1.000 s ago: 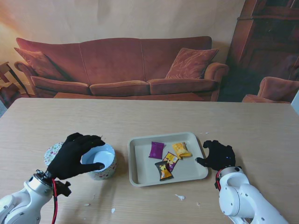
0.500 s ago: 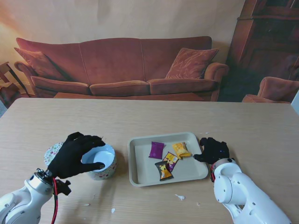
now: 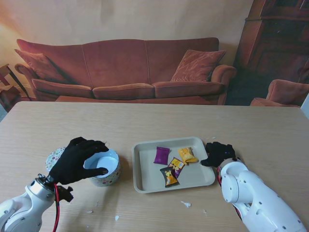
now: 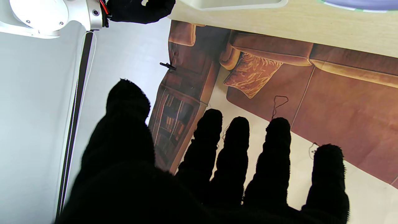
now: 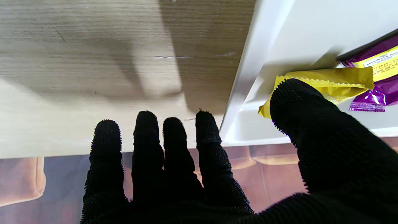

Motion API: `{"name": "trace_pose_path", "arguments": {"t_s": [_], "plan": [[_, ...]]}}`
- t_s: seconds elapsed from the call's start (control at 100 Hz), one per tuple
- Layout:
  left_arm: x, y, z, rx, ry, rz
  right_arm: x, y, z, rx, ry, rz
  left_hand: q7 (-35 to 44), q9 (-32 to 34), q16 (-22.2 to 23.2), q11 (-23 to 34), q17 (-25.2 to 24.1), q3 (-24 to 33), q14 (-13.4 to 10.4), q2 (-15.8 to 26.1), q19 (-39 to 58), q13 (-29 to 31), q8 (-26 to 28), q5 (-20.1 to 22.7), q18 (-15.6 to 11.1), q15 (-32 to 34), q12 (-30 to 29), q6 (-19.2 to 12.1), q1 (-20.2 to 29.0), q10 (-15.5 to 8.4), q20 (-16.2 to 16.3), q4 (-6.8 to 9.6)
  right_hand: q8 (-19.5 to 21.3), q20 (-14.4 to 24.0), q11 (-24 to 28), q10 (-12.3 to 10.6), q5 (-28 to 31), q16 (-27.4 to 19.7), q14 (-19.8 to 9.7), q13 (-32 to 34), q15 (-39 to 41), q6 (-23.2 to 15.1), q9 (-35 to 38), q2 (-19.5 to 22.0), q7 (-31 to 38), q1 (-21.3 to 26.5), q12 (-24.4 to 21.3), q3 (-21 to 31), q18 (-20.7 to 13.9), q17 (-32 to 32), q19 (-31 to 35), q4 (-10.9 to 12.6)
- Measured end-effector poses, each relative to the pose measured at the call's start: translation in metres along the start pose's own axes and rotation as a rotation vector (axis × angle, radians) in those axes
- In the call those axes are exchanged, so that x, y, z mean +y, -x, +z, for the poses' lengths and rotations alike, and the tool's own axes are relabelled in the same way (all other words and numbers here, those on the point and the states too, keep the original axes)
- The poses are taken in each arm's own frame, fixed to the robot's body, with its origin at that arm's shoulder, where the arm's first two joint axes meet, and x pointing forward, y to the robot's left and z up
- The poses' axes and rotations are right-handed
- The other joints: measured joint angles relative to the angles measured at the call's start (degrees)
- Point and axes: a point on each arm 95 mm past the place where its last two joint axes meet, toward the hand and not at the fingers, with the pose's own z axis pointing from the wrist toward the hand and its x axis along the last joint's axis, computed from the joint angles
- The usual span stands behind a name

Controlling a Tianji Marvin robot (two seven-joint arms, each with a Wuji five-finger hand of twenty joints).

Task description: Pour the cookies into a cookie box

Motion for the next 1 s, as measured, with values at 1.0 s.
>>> {"name": "trace_pose_path", "arguments": {"t_s": [1.0], "plan": [[-0.002,0.005,-0.002,-0.028,0.013,-0.05,-0.018,-0.017,0.023,0.01,0.01,-0.117,1.07,1.96,0.0,-0.11,1.35,-0.02,0.09,0.66,2.18,1.68,0.36,2.1,0.56,0.49,0.0,-0.21,0.75,0.0,-0.01,0.0,20.9,-2.17,4.32,-0.21,10.7,0.84,0.69,7.24,5.16,-5.95,9.73,-11.03,25.77,-4.36,1.76,5.72,-0.53,4.41,5.51,-4.66]]}}
